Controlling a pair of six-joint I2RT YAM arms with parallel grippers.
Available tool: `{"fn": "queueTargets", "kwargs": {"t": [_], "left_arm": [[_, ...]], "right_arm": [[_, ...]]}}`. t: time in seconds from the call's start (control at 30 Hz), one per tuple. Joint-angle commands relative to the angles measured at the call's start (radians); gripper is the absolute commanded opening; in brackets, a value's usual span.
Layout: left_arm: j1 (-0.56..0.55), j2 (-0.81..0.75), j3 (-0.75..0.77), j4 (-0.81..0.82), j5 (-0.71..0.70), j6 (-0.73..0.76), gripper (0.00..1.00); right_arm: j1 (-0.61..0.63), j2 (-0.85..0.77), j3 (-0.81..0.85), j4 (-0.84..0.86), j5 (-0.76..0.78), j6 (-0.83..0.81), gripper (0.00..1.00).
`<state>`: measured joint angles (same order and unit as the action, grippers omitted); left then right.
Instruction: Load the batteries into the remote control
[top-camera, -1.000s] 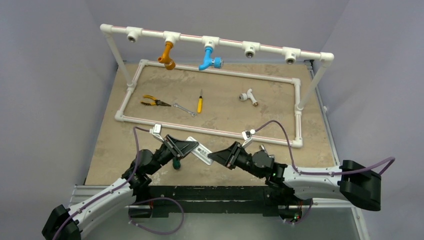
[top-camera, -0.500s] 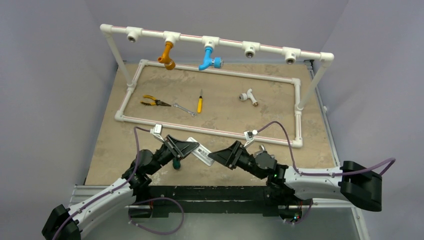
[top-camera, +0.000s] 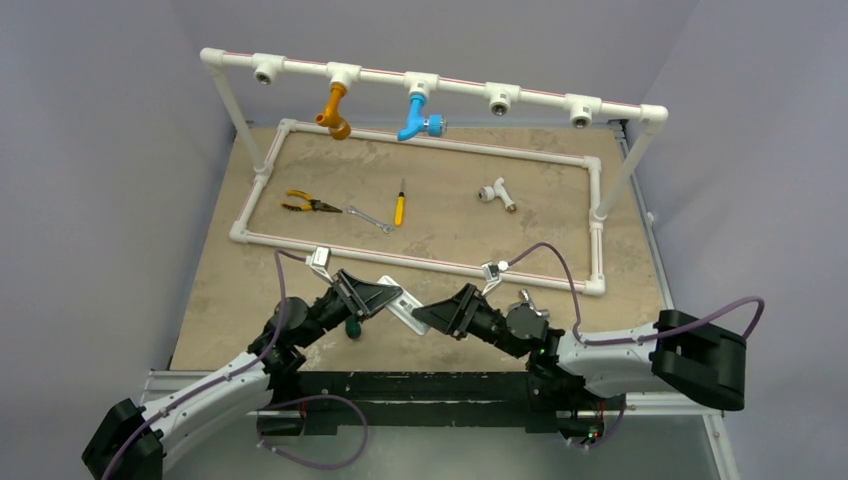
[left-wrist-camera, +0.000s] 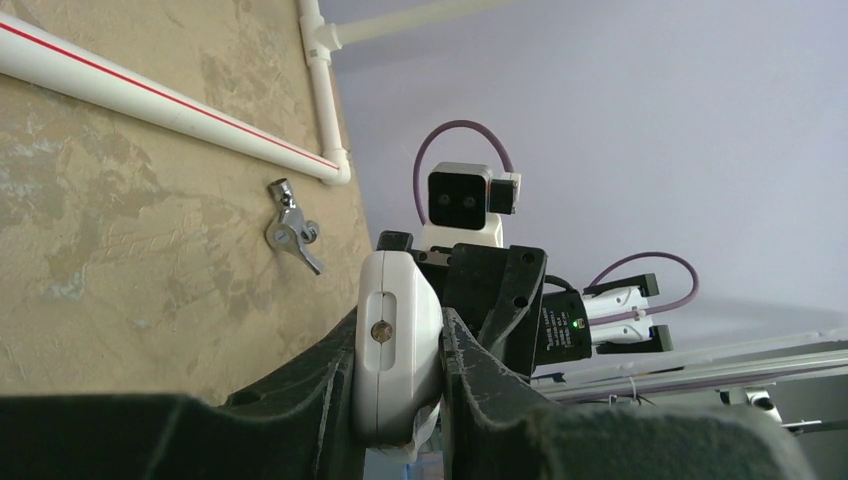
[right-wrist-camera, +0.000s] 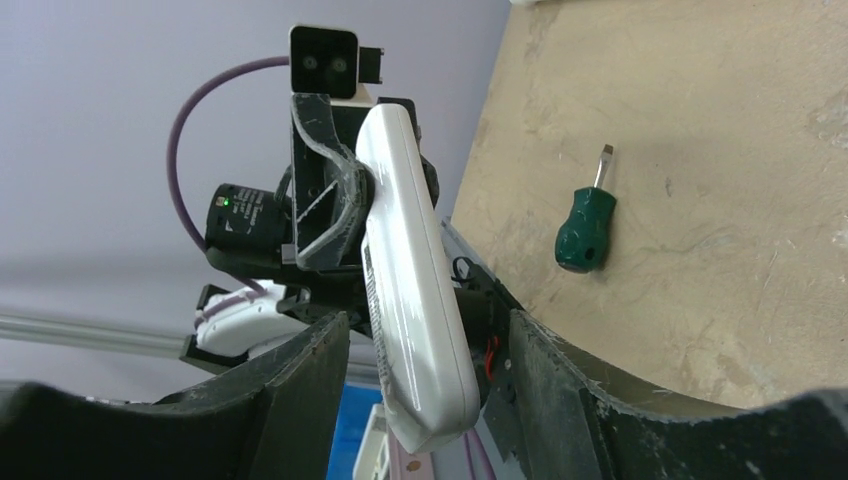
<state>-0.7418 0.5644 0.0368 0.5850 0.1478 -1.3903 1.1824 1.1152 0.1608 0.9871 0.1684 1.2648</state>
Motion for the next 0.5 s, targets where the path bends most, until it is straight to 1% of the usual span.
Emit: {"fn": "queueTargets", "kwargs": {"t": [0.0,0.07,0.13,0.27,0.37,0.43,0.47], "left_arm": [[-0.003,0.016,0.012,0.114,0.028,0.024,0.0],[-0.003,0.017,0.012,0.115,0.03,0.022,0.0],[-0.003,0.017,0.012,0.114,0.033,0.023,0.0],[-0.003,0.02,0.014,0.108,0.035,0.025,0.0],[-0.002,0.023,0.015,0.108,0.036,0.028,0.0],[-0.003,0.026,0.019,0.106,0.037,0.03,0.01],[-0.003,0.026,0.021,0.102,0.039,0.032,0.04]], "right_arm": [[-0.003,0.052,0.034,0.135,-0.034,-0.012,0.56],[-0.003,0.066,0.038,0.148,-0.037,-0.012,0.48],[-0.003,0.073,0.041,0.155,-0.041,-0.014,0.43],[-0.004,0.081,0.043,0.158,-0.047,-0.015,0.38],[-0.004,0.088,0.042,0.173,-0.052,-0.018,0.32],[-0.003,0.088,0.039,0.186,-0.053,-0.024,0.23],[-0.004,0.087,0.037,0.19,-0.052,-0.027,0.18]]}}
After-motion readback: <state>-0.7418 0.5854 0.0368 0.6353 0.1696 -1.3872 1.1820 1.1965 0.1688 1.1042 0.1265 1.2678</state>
